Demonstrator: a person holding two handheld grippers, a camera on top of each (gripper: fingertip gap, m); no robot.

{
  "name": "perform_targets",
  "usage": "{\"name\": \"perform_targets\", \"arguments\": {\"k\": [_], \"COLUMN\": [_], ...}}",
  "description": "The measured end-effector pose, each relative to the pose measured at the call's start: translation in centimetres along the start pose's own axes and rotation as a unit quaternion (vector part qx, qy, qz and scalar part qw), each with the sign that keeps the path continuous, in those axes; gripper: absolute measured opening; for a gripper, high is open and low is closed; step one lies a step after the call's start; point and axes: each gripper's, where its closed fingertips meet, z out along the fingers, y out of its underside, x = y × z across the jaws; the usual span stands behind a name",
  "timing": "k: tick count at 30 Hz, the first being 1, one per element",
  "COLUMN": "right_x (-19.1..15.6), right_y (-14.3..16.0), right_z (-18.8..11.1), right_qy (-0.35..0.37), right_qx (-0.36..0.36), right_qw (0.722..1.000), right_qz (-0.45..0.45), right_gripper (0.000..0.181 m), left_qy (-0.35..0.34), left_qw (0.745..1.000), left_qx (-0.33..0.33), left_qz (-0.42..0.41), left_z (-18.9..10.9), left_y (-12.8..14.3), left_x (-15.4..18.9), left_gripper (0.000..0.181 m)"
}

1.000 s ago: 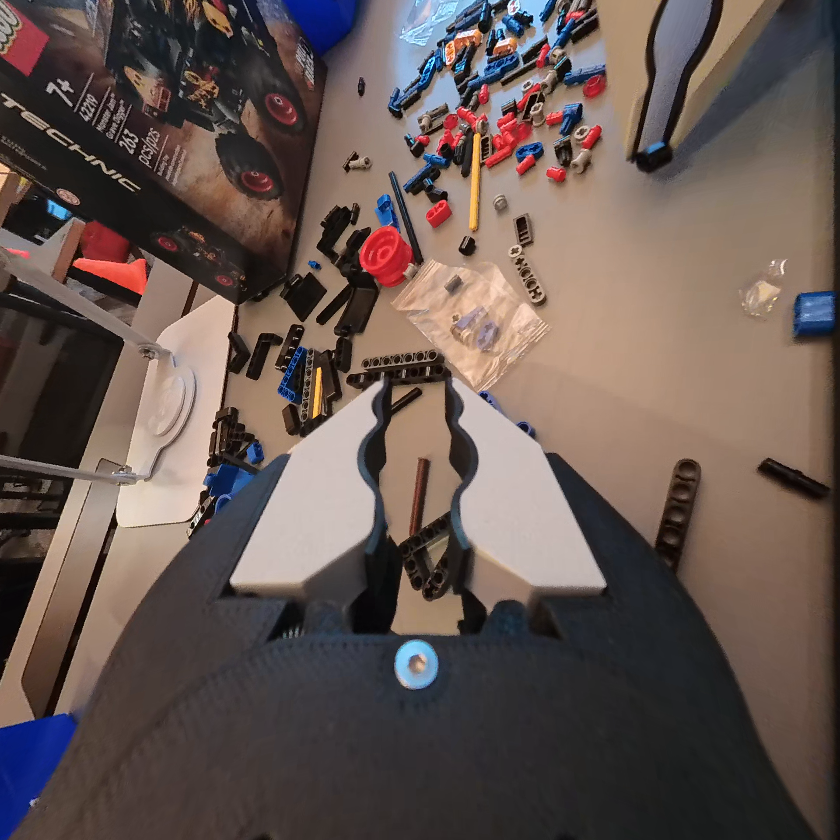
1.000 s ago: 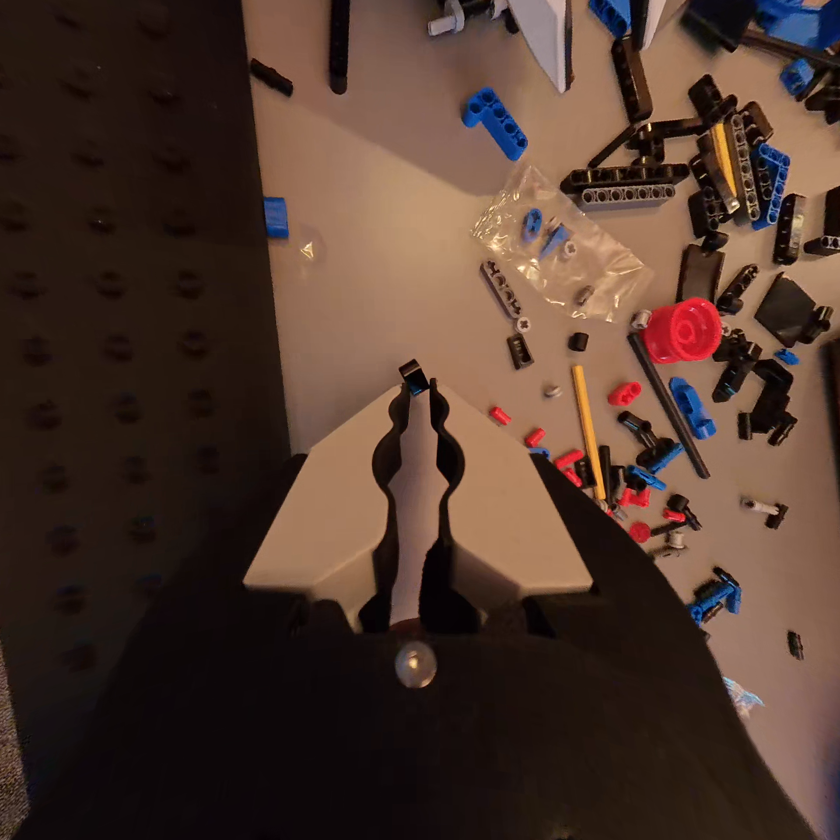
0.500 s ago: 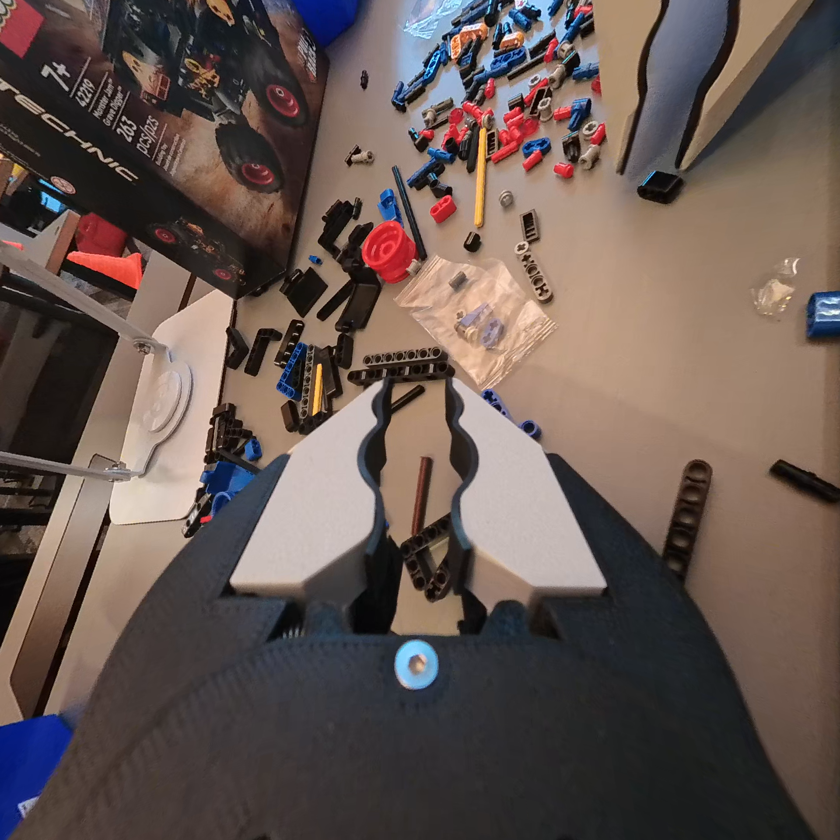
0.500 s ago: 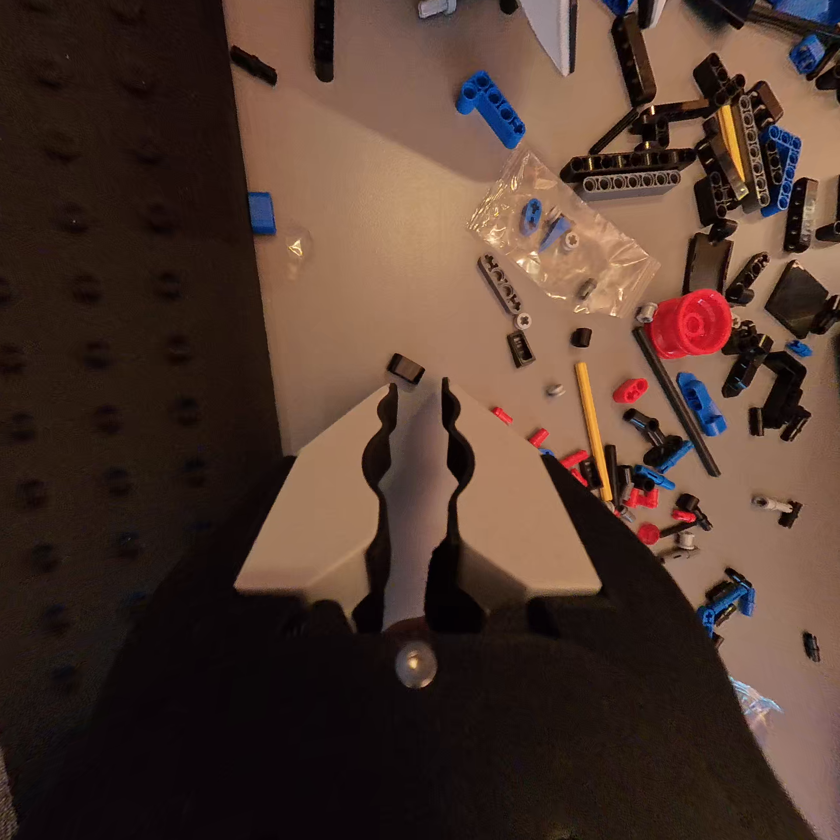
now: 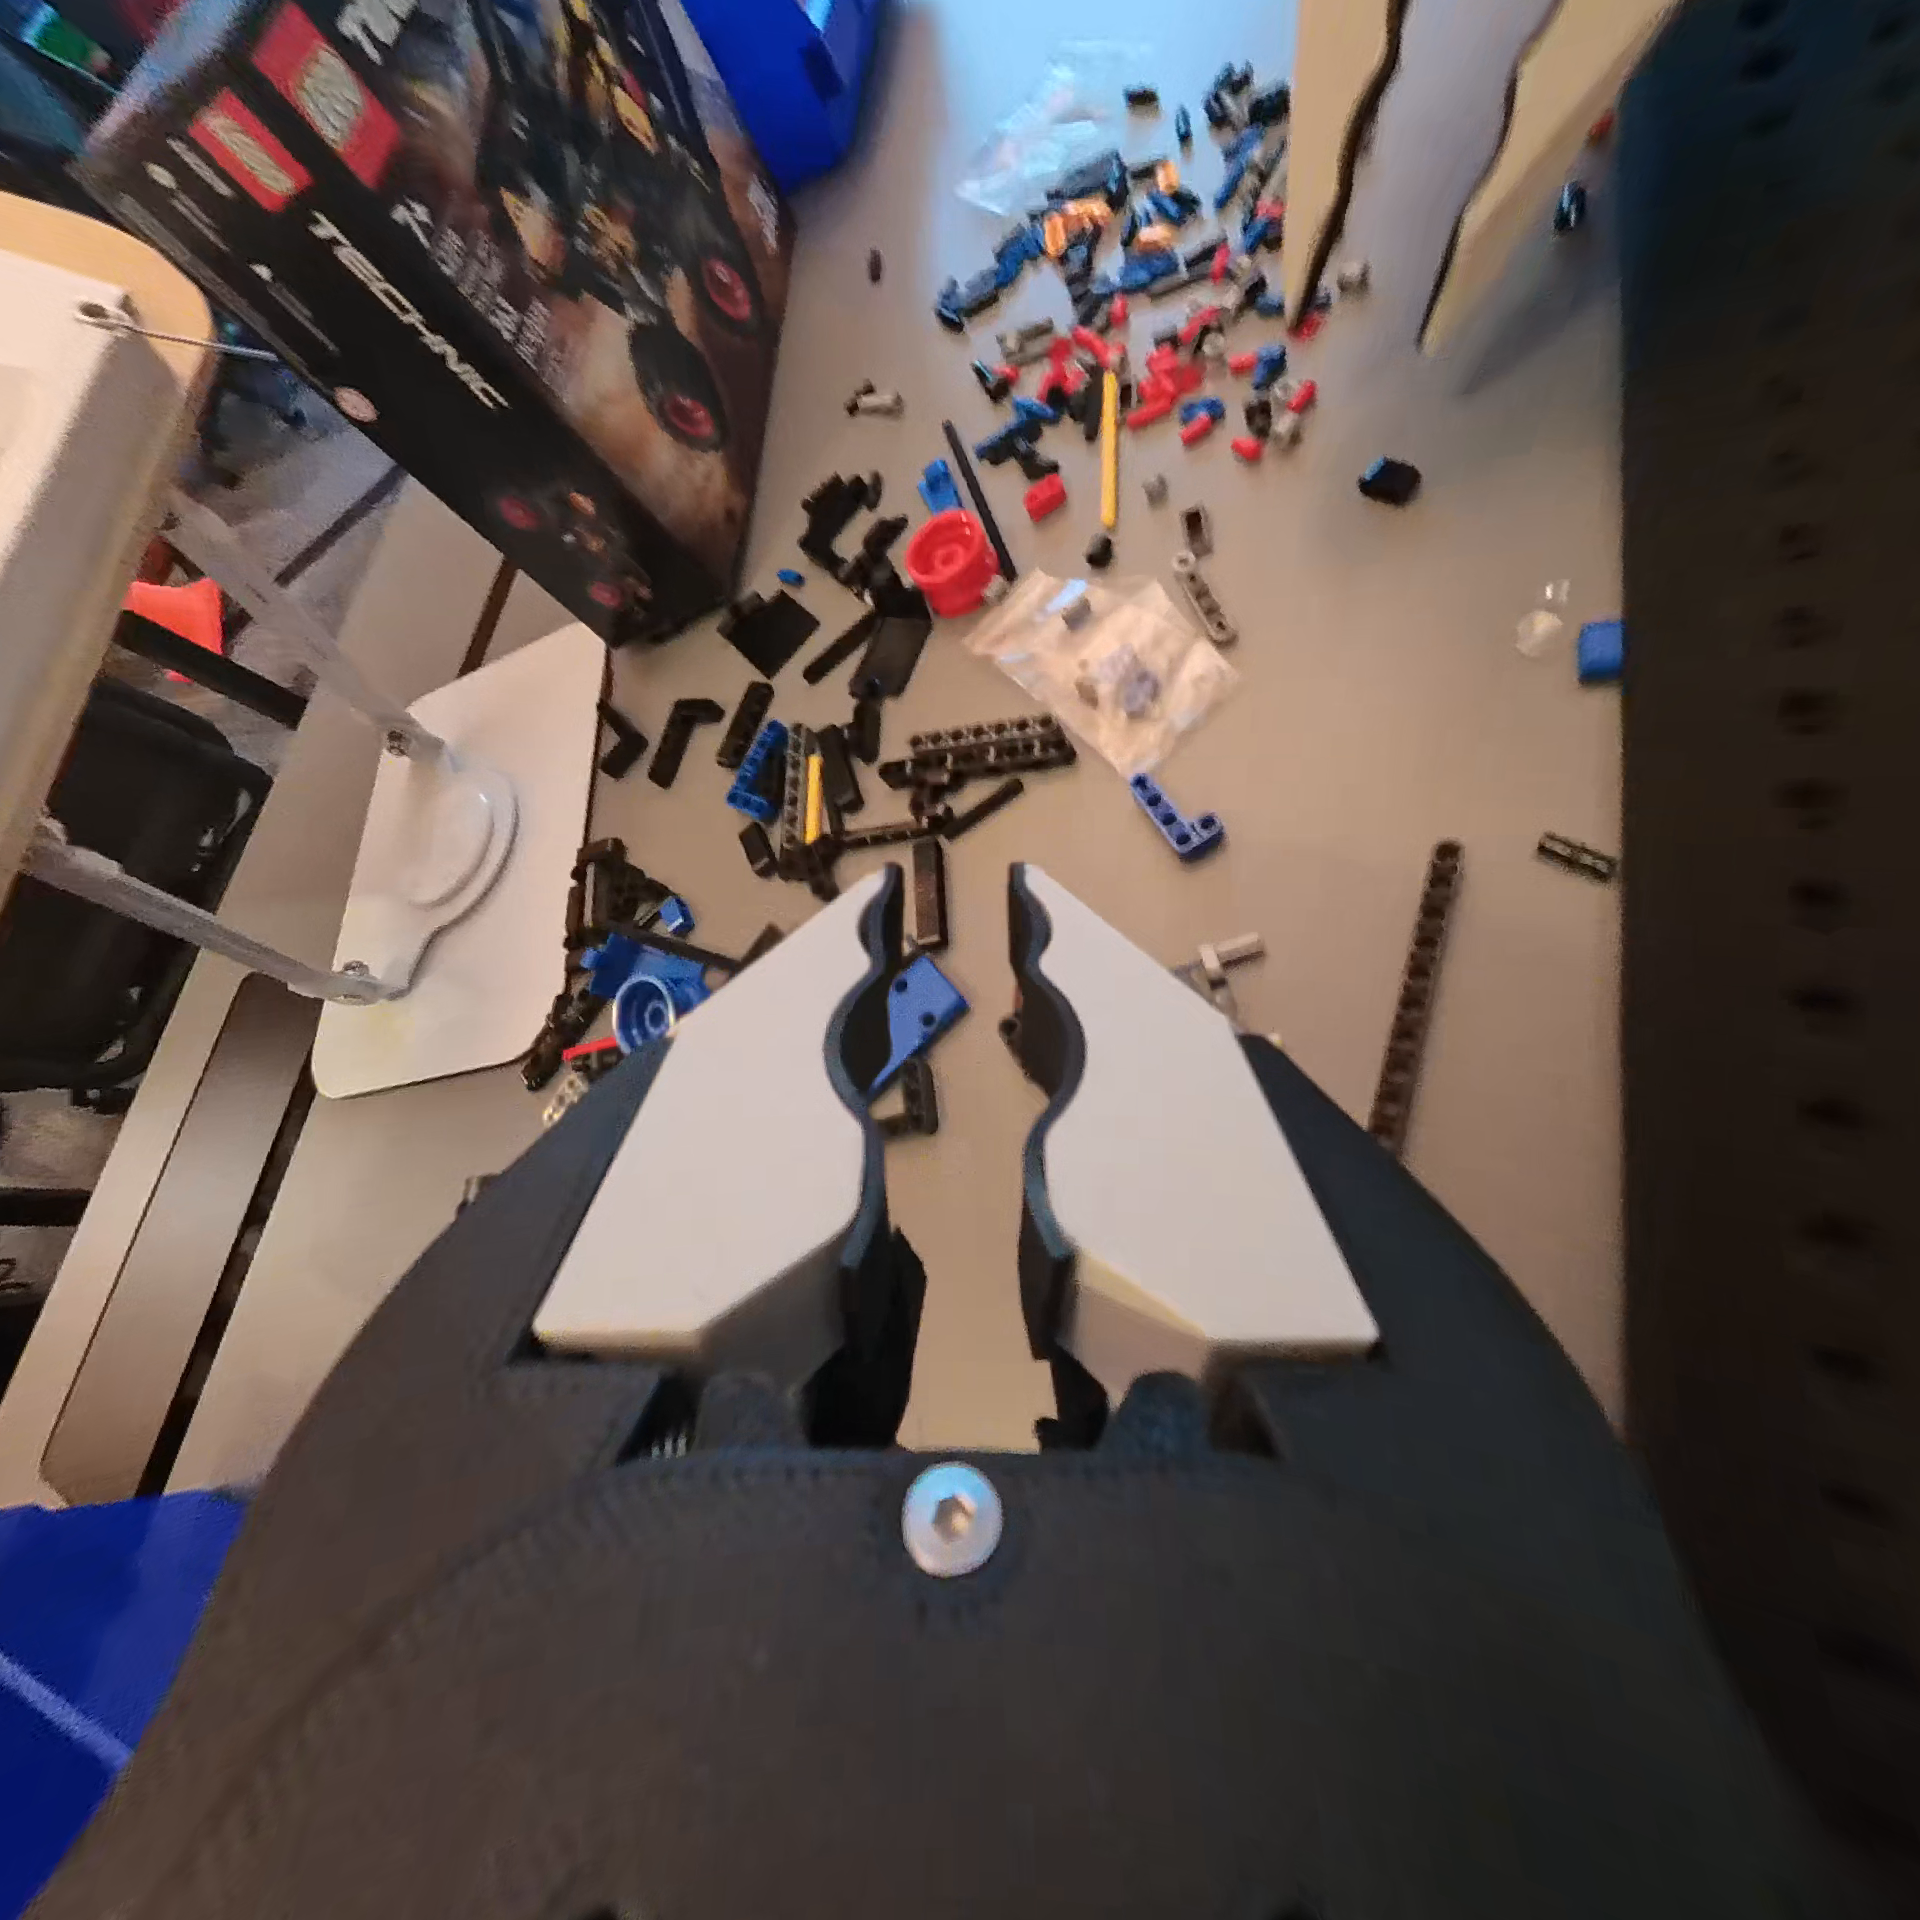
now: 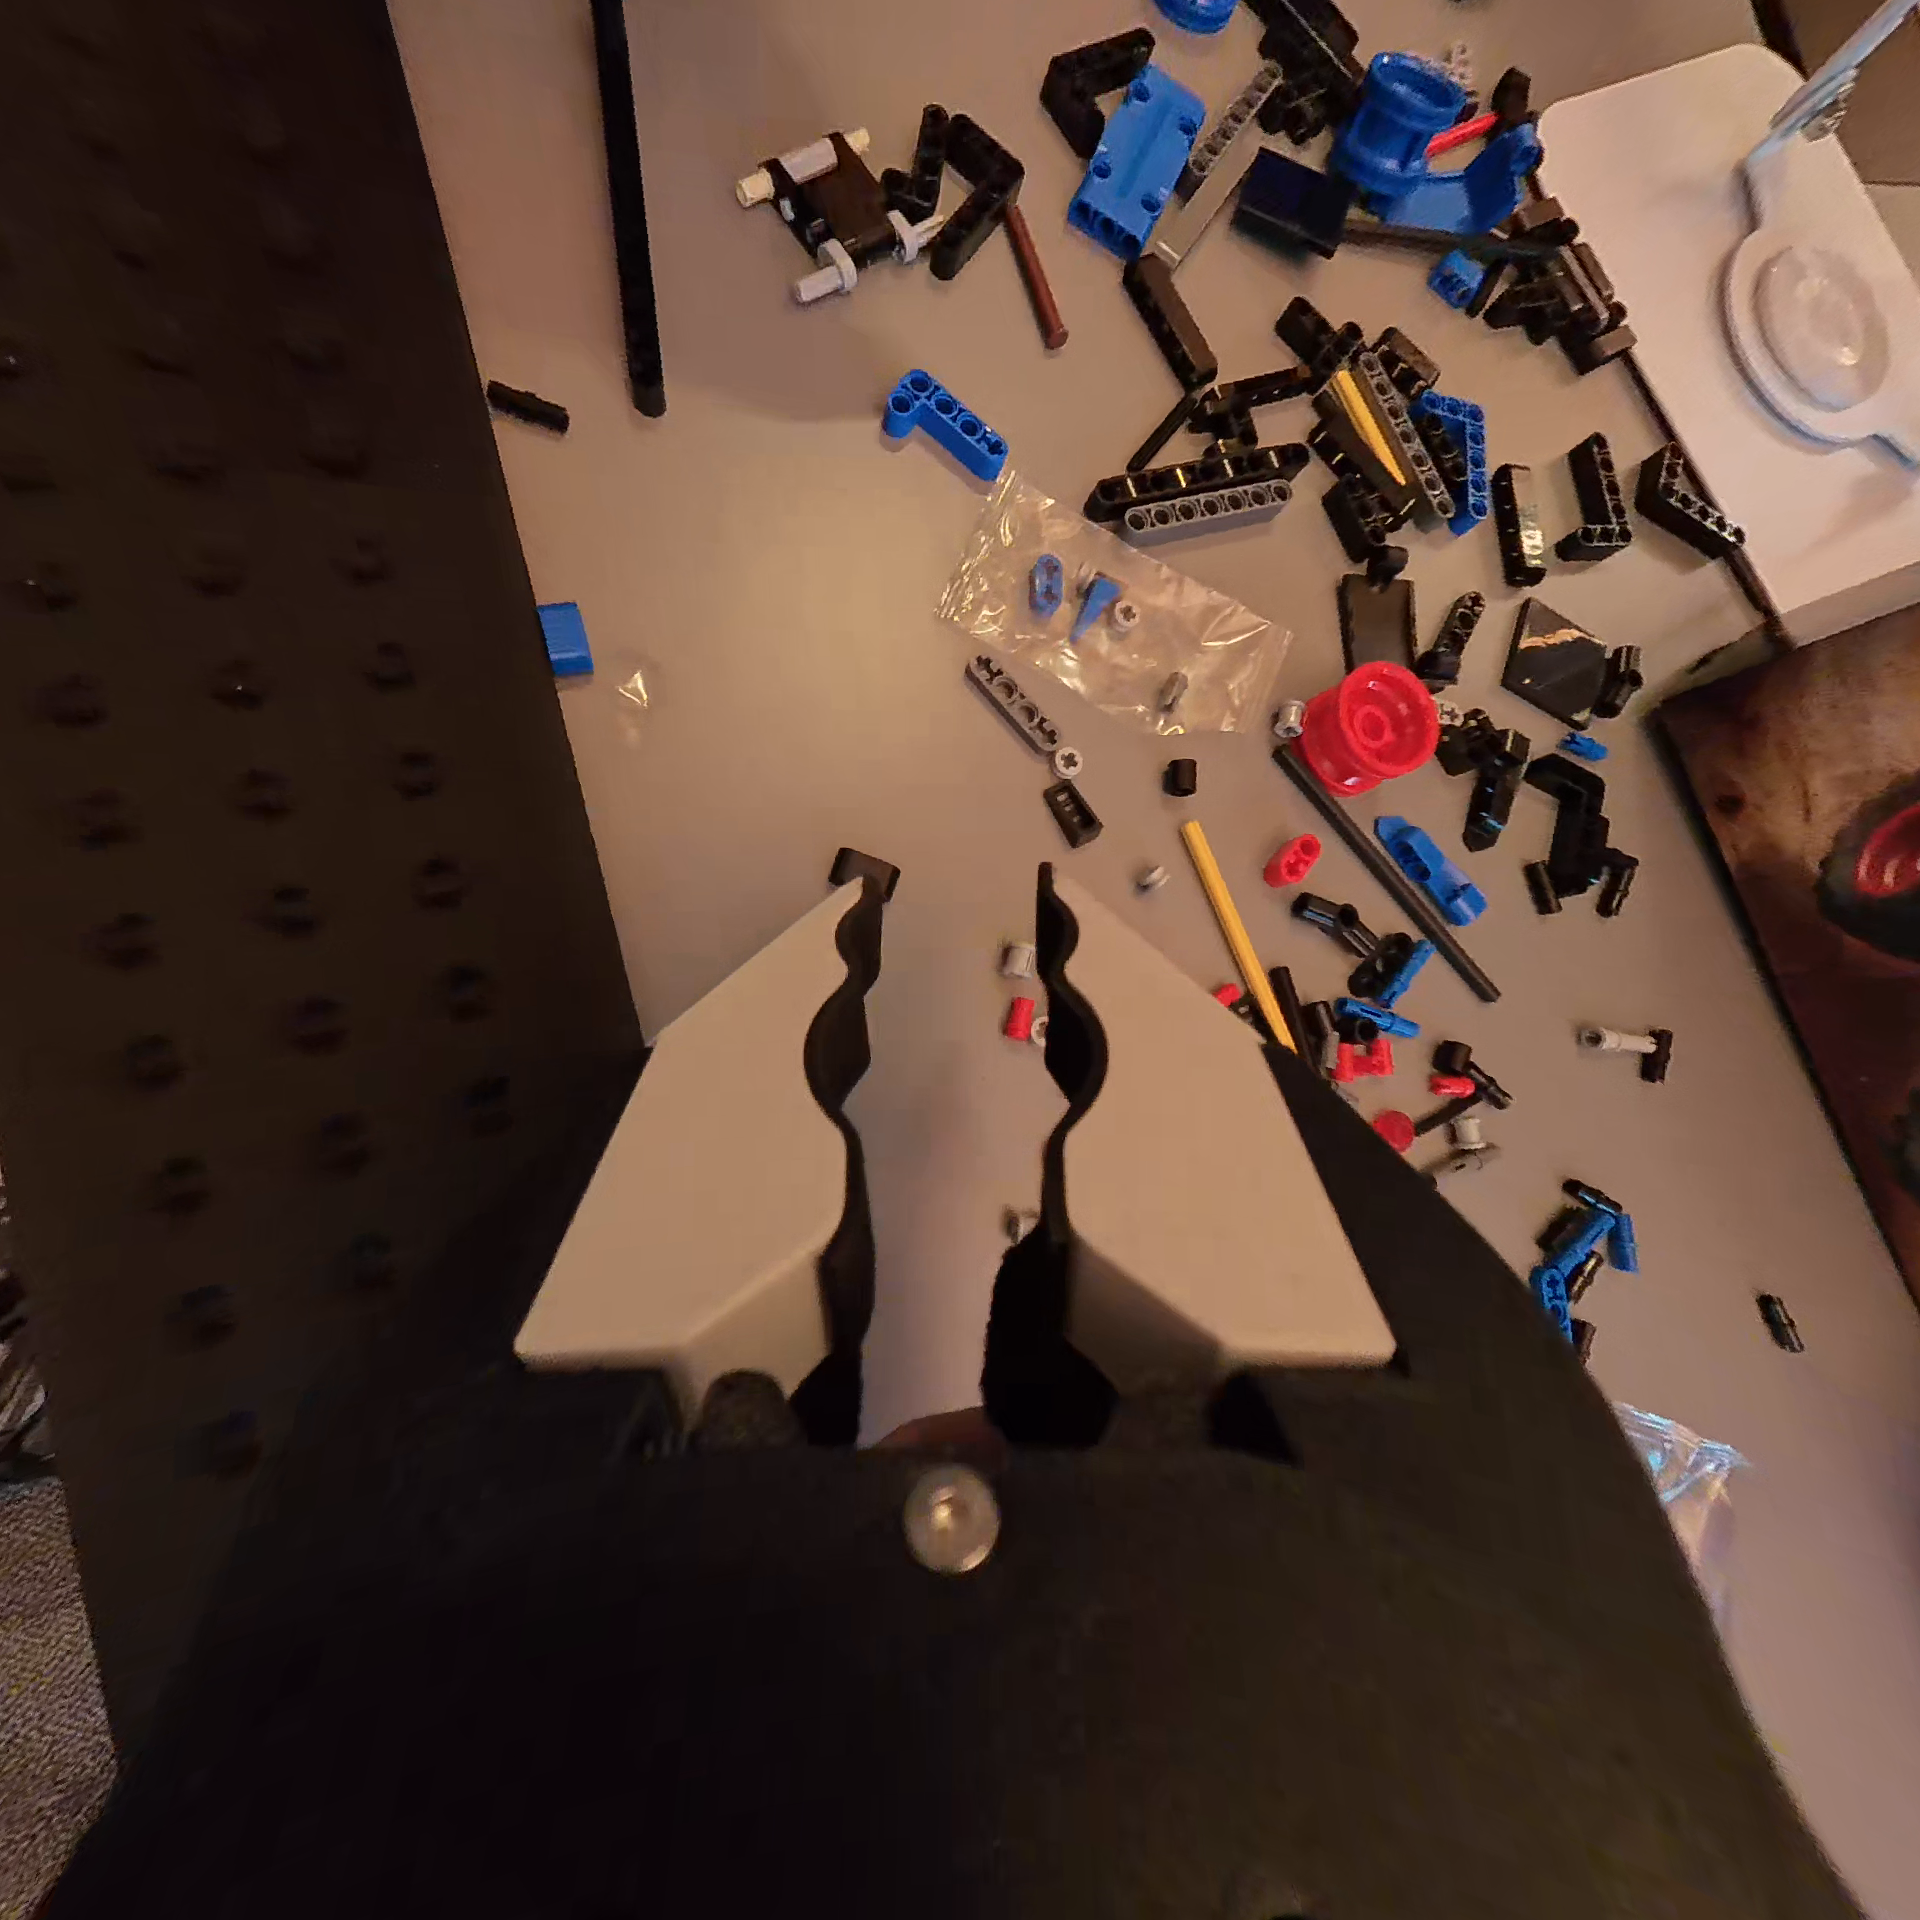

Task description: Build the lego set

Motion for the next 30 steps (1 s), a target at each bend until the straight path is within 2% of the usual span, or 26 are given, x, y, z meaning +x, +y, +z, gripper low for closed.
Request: {"name": "perform_targets", "arguments": {"k": [8, 13, 20, 30], "right_x": [-0.2, -0.2, -0.5, -0.6], "right_y": [0.3, 0.6, 0.8, 0.5], "right_z": [0.0, -0.2, -0.2, 0.1], "right_qy": [0.006, 0.009, 0.005, 0.002], "right_qx": [-0.001, 0.004, 0.009, 0.012], "right_qw": [1.000, 1.000, 1.000, 1.000], "right_qz": [0.005, 0.014, 0.019, 0.021], "right_gripper": [0.029, 0.029, 0.028, 0.028], "left_qy": [0.071, 0.115, 0.194, 0.209], "left_qw": [0.994, 0.987, 0.973, 0.966], "left_qx": [-0.084, -0.109, -0.121, -0.145], "left_qz": [0.013, -0.004, -0.031, -0.037], "left_z": [0.2, -1.1, -2.1, -1.6], "left_y": [3.6, 5.1, 6.5, 8.3], "left_x": [2.8, 4.3, 8.0, 9.7], "left_gripper": [0.016, 0.017, 0.021, 0.014]}}
